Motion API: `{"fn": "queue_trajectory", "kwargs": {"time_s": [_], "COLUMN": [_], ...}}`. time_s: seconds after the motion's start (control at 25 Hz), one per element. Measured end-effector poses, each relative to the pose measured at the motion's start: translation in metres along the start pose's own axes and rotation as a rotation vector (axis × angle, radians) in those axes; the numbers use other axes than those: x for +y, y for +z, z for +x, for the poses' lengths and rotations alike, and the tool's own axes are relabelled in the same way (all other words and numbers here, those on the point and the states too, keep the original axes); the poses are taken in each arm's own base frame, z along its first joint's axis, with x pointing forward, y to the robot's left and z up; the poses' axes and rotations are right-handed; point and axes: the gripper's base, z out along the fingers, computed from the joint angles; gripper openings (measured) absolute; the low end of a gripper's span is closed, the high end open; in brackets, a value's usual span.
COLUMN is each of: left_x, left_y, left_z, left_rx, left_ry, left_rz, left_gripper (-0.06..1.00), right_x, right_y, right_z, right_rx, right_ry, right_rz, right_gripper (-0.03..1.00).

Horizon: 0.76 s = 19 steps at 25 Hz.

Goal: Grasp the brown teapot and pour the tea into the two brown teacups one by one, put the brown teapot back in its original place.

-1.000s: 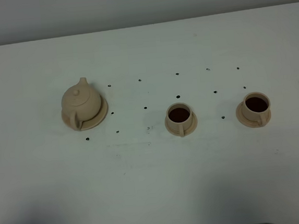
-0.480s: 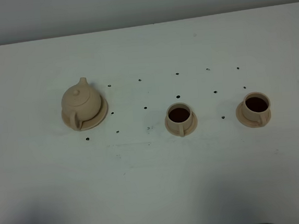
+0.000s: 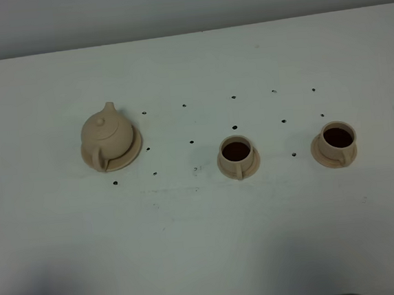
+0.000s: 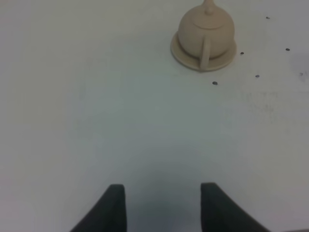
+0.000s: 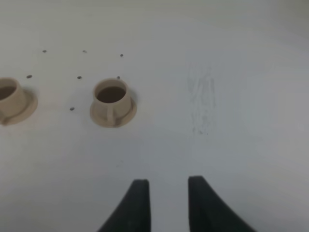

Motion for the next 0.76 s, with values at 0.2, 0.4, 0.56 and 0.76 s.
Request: {"fn": "queue_trajectory", "kwargs": {"time_s": [0.2, 0.4, 0.56, 0.76], "left_x": [0.0000, 0.0000, 0.0000, 0.0000], "left_y": [0.0000, 0.0000, 0.0000, 0.0000], "left_z": [0.0000, 0.0000, 0.0000, 0.0000], "left_rx": [0.000, 0.000, 0.000, 0.000], "left_ry": [0.000, 0.000, 0.000, 0.000], "left_rz": [0.000, 0.000, 0.000, 0.000], "left_gripper": [0.39, 0.39, 0.39, 0.39], "right_x": [0.0000, 0.0000, 0.0000, 0.0000], "right_y": [0.0000, 0.0000, 0.0000, 0.0000], "right_z": [0.0000, 0.0000, 0.0000, 0.0000], "right_rx": [0.000, 0.000, 0.000, 0.000], "right_ry": [0.000, 0.000, 0.000, 0.000], "right_rz": [0.000, 0.000, 0.000, 0.000], "right_gripper": [0.19, 0.19, 0.19, 0.19]}}
